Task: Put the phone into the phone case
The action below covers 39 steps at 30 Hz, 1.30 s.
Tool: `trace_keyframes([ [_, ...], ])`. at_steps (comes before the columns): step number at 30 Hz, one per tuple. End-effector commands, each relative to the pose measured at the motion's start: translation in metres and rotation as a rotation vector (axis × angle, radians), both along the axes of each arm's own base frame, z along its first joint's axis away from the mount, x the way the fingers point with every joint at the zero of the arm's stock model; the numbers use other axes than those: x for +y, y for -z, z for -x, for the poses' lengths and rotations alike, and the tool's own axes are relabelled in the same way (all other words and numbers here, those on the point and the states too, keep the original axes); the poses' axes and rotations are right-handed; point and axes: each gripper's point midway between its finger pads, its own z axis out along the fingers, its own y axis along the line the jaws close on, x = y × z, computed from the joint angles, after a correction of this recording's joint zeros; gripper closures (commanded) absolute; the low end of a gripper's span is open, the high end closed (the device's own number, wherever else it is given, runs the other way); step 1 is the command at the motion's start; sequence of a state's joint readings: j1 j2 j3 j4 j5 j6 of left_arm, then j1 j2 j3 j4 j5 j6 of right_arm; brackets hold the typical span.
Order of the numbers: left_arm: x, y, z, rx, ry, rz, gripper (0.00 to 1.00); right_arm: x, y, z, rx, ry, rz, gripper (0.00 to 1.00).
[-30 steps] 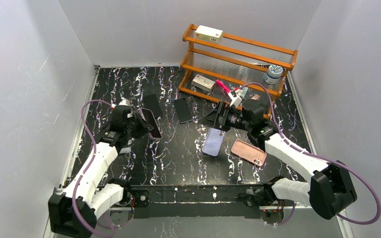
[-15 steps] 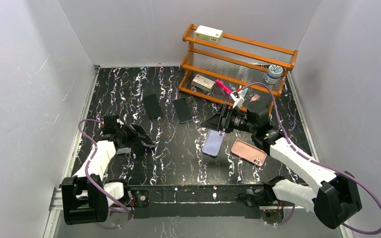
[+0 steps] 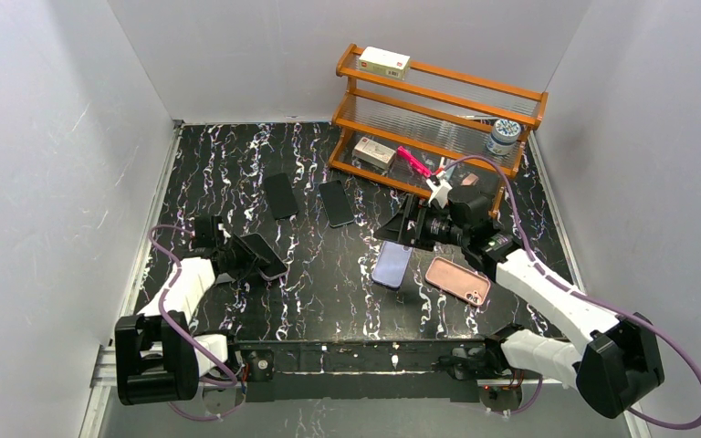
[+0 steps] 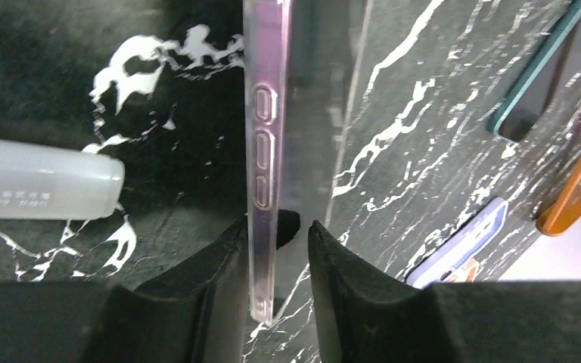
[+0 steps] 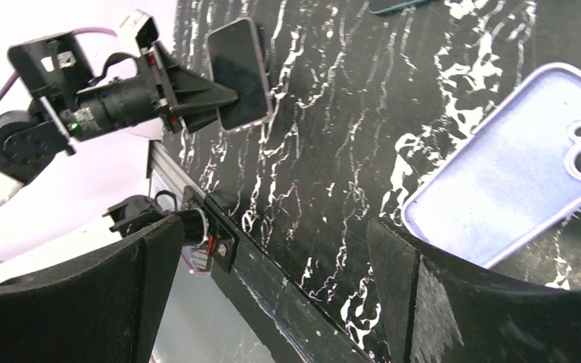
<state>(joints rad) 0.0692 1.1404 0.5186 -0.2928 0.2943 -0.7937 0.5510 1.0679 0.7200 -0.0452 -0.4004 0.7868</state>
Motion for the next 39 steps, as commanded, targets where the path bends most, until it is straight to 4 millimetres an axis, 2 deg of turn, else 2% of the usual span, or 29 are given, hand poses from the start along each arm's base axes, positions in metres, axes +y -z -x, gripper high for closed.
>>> trace_keyframes([
  [1, 0.004, 0.010, 0.018, 0.080, -0.001, -0.026, 0.65, -0.008, 0.002, -0.012, 0.045, 0.090, 0.058, 0.01],
  [13, 0.016, -0.031, 0.002, -0.030, 0.051, -0.122, 0.41, -0.011, 0.035, -0.013, 0.133, 0.086, 0.151, 0.05],
  [17, 0.016, -0.053, -0.006, -0.120, 0.095, -0.145, 0.23, -0.004, 0.041, -0.021, 0.149, 0.078, 0.177, 0.06],
  [19, 0.013, -0.067, -0.012, -0.179, 0.140, -0.145, 0.04, 0.003, 0.042, -0.026, 0.135, 0.064, 0.186, 0.06],
  [22, 0.008, -0.083, -0.017, -0.246, 0.213, -0.151, 0.02, 0.012, 0.043, -0.039, 0.110, 0.074, 0.213, 0.09],
  [26, 0.012, -0.101, -0.022, -0.325, 0.268, -0.212, 0.02, 0.029, 0.058, -0.066, 0.041, 0.083, 0.313, 0.08],
  [29, 0.025, -0.096, -0.022, -0.325, 0.213, -0.286, 0.02, 0.045, 0.062, -0.091, -0.055, 0.088, 0.376, 0.06],
  [31, 0.025, -0.097, -0.024, -0.340, 0.213, -0.285, 0.02, 0.055, 0.067, -0.104, -0.093, 0.087, 0.420, 0.02],
  [35, 0.030, -0.097, -0.025, -0.337, 0.191, -0.306, 0.02, 0.078, 0.069, -0.130, -0.187, 0.085, 0.469, 0.01],
  [39, 0.028, -0.098, -0.025, -0.347, 0.194, -0.302, 0.02, 0.092, 0.085, -0.153, -0.231, 0.099, 0.572, 0.01],
])
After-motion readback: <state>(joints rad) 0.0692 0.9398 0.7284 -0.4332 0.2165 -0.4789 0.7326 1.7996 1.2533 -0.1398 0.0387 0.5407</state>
